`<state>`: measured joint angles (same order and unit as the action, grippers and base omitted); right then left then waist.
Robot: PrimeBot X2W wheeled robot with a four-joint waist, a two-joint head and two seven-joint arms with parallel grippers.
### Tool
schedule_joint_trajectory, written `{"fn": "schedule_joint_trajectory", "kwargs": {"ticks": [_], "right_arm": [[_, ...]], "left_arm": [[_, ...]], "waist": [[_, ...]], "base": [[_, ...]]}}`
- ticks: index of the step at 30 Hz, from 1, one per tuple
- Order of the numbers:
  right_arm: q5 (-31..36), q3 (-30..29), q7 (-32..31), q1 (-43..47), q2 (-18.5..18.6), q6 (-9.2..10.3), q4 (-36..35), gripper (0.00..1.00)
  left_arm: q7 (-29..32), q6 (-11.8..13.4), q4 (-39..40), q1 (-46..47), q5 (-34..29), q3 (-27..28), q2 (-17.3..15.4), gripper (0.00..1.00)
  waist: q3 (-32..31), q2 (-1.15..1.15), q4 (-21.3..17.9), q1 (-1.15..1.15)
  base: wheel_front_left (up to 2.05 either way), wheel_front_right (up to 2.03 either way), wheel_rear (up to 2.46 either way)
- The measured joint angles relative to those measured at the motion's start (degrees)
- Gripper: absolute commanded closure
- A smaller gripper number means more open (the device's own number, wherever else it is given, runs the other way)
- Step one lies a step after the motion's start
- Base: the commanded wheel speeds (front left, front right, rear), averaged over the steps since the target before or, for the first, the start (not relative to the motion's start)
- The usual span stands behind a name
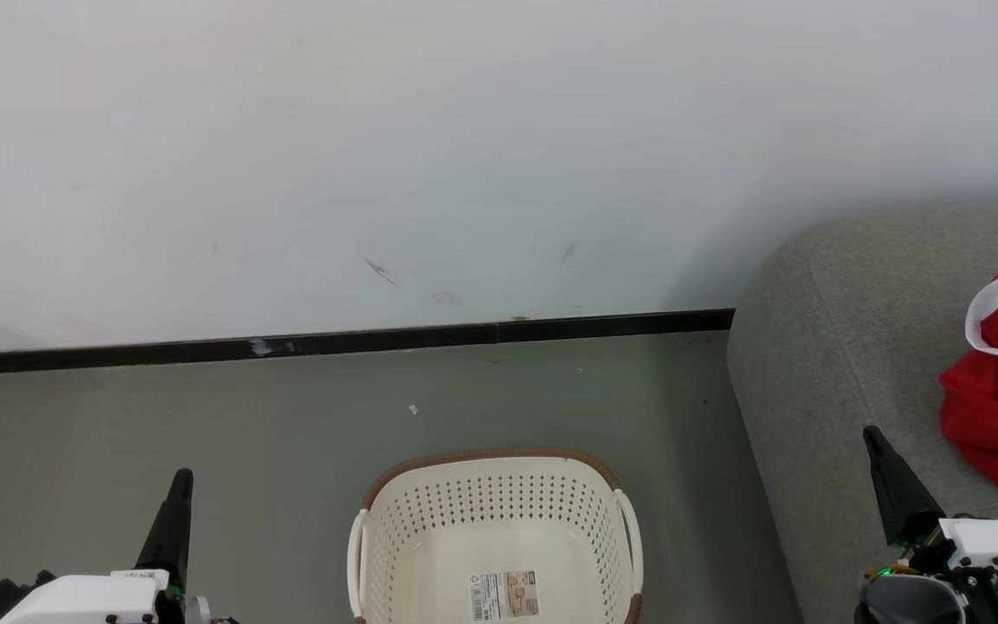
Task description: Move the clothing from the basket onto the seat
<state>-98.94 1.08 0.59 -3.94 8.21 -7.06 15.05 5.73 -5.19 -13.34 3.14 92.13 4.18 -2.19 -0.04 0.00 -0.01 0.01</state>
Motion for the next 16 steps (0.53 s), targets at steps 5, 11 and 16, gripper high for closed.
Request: {"fn": "schedule_joint_trajectory", "kwargs": {"ticks": [5,11,16], "right_arm": [[0.0,0.0,0.0,0.0,0.0,0.01,0.0,1.0],[0.0,0.01,0.0,0.0,0.01,0.01,0.0,1.0],[0.0,0.01,0.0,0.0,0.01,0.01,0.0,1.0]], "left_arm": [[0.0,-0.01,0.0,0.0,0.0,0.0,0.0,1.0],[0.0,-0.01,-0.01,0.0,0.0,0.0,0.0,1.0],[0.0,-0.01,-0.01,0.0,0.0,0.01,0.0,1.0]], "waist": [[0.0,0.0,0.0,0.0],[0.0,0.0,0.0,0.0],[0.0,0.0,0.0,0.0]], "base": [[0.0,0.0,0.0],[0.0,0.0,0.0],[0.0,0.0,0.0]]}}
